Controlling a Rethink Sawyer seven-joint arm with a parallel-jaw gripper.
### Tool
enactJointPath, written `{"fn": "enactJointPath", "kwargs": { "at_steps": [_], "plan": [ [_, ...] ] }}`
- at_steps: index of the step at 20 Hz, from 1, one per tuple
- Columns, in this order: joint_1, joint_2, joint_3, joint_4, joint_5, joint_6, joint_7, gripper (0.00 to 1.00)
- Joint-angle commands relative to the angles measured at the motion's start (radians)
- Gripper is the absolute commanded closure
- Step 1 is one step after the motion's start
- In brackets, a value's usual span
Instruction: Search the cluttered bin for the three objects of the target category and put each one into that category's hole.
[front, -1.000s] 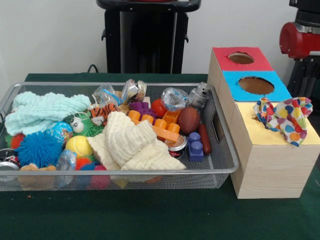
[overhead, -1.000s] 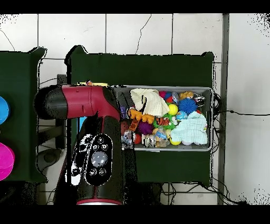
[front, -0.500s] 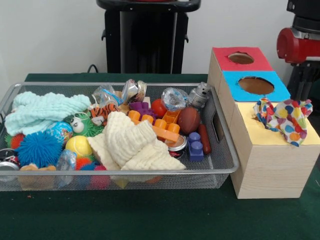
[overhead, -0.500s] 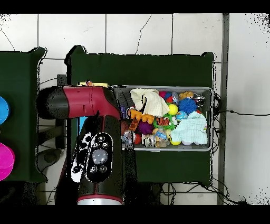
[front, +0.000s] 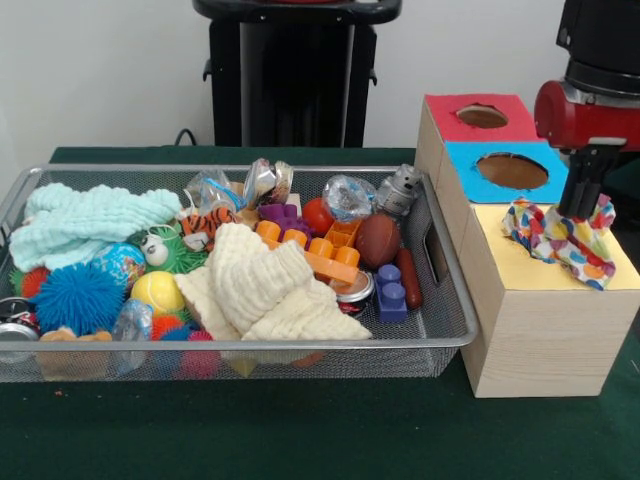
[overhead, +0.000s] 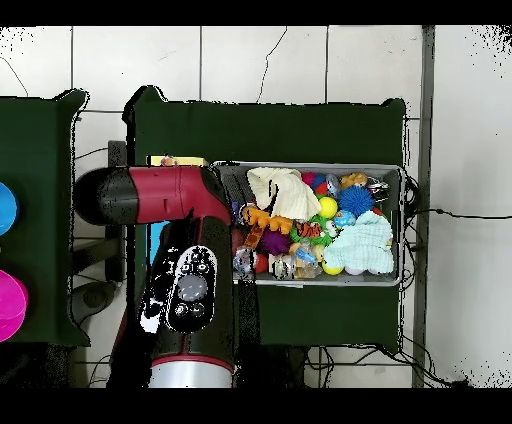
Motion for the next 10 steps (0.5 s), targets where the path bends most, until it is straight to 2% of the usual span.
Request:
{"fn": "enactJointPath", "kwargs": {
  "at_steps": [1, 10],
  "plan": [
    [0.004, 0.057, 0.004, 0.111, -0.001, -0.015, 0.227, 1.00],
    [0.003, 0.092, 0.003, 0.109, -0.007, -0.068, 0.230, 1.00]
  ]
}}
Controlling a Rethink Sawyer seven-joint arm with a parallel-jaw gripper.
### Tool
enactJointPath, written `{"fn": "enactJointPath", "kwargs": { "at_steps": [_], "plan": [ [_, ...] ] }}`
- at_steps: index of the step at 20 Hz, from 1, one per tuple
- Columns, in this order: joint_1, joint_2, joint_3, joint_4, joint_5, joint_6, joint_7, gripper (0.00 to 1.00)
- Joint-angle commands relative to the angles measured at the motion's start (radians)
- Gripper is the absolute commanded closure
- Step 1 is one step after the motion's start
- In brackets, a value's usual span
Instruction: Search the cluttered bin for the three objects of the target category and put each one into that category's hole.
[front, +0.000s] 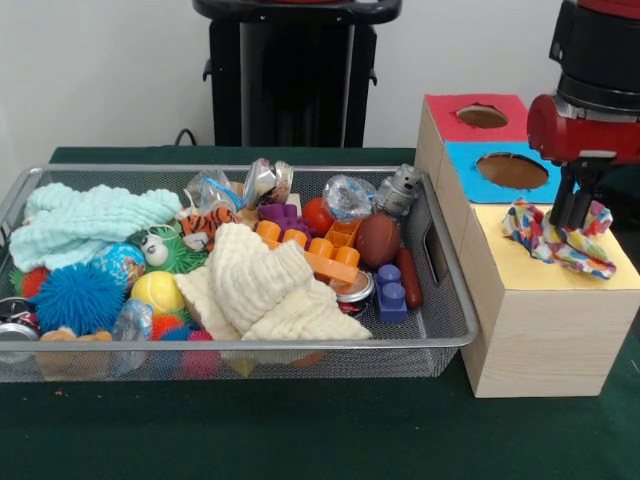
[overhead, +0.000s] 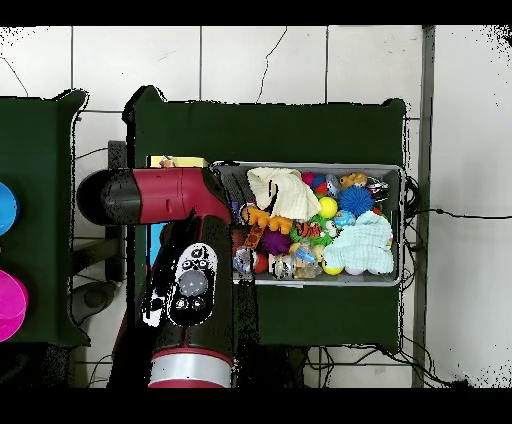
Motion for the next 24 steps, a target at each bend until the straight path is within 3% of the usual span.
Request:
{"fn": "enactJointPath", "kwargs": {
  "at_steps": [1, 10, 18, 24],
  "plan": [
    [0.002, 0.079, 0.001, 0.105, -0.011, -0.067, 0.233, 1.00],
    [0.007, 0.121, -0.039, 0.034, -0.036, -0.118, 0.194, 1.00],
    [-0.029, 0.159, -0.004, 0.025, -0.021, -0.167, 0.164, 1.00],
    [-0.007, 0.175, -0.010, 0.031, -0.001, -0.199, 0.218, 1.00]
  ]
}}
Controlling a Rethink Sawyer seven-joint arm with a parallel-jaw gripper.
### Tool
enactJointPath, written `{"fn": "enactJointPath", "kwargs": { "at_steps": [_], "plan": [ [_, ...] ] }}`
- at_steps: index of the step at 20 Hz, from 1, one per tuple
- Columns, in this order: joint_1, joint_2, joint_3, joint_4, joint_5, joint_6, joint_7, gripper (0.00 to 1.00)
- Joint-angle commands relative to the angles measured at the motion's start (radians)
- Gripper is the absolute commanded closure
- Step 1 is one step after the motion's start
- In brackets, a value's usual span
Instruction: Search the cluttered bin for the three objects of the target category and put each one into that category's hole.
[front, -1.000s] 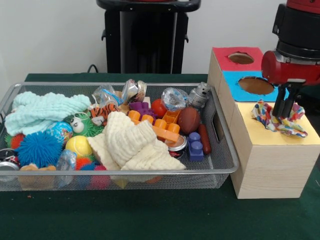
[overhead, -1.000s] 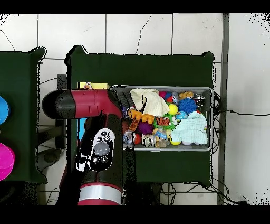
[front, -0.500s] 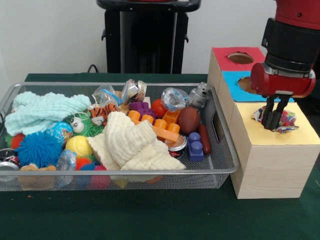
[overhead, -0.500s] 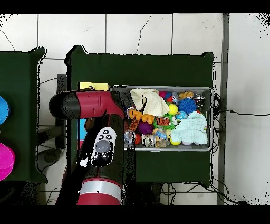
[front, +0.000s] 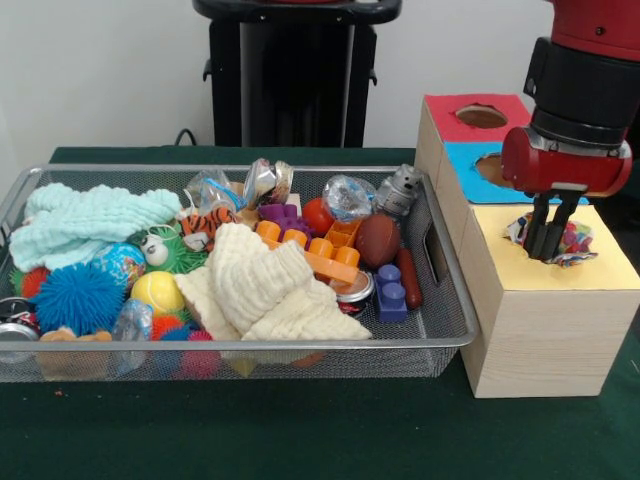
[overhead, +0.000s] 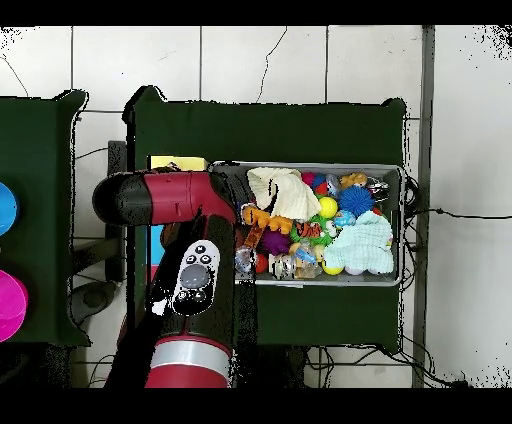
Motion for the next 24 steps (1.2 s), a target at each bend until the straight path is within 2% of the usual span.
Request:
{"fn": "enactJointPath", "kwargs": {
  "at_steps": [1, 3, 7, 12, 15, 19, 24],
  "plan": [
    [-0.011, 0.112, 0.031, 0.042, 0.008, -0.087, 0.229, 1.00],
    [-0.013, 0.109, 0.040, 0.057, 0.029, -0.059, 0.242, 1.00],
    [-0.038, 0.119, 0.079, 0.087, 0.061, -0.071, 0.242, 1.00],
    [-0.051, 0.133, 0.093, 0.119, 0.086, -0.081, 0.247, 1.00],
    [-0.074, 0.118, 0.128, 0.164, 0.116, -0.079, 0.231, 1.00],
    [-0.076, 0.116, 0.129, 0.176, 0.126, -0.085, 0.215, 1.00],
    [-0.092, 0.094, 0.146, 0.198, 0.140, -0.038, 0.176, 1.00]
  ]
}}
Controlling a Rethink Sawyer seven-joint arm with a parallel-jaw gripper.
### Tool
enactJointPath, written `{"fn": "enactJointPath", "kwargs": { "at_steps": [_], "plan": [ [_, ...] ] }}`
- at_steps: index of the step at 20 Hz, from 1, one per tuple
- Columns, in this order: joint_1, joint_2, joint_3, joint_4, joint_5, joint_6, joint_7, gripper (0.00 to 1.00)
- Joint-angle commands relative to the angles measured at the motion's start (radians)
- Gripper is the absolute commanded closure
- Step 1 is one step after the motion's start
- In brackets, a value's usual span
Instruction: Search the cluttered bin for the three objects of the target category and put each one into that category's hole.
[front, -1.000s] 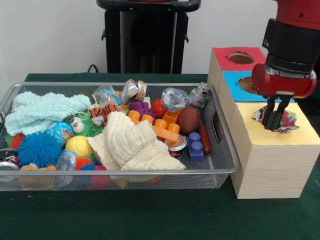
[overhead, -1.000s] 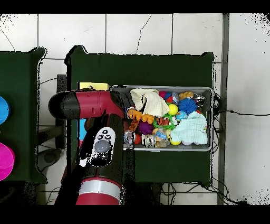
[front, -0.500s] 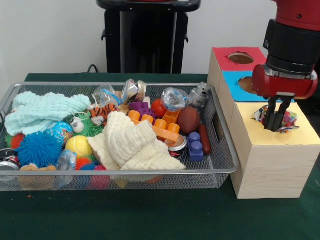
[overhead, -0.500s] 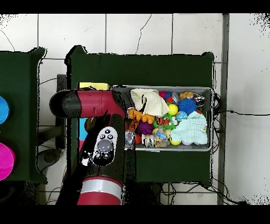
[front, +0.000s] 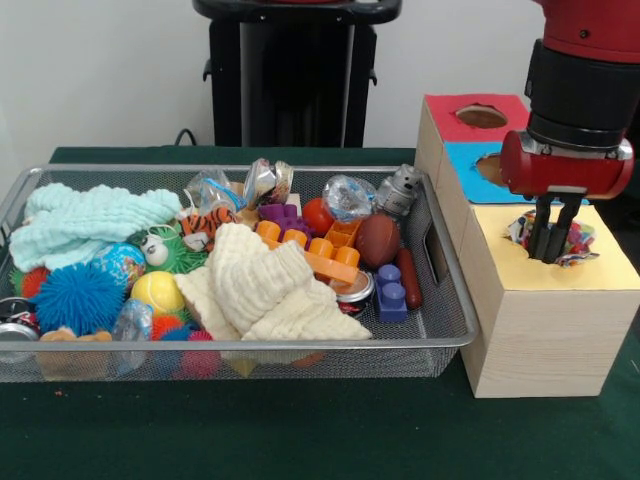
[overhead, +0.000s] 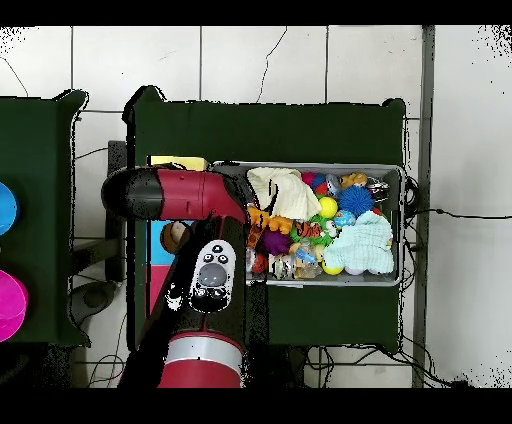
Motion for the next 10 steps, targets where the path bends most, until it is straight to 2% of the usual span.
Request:
{"fn": "enactJointPath", "kwargs": {
  "at_steps": [1, 4, 8, 10],
  "plan": [
    [-0.068, 0.099, 0.133, 0.172, 0.031, -0.032, 0.168, 1.00],
    [-0.100, 0.110, 0.180, 0.178, 0.057, -0.012, 0.142, 1.00],
    [-0.085, 0.095, 0.161, 0.153, 0.086, 0.152, 0.169, 1.00],
    [-0.084, 0.112, 0.155, 0.115, 0.080, 0.195, 0.156, 1.00]
  ]
}}
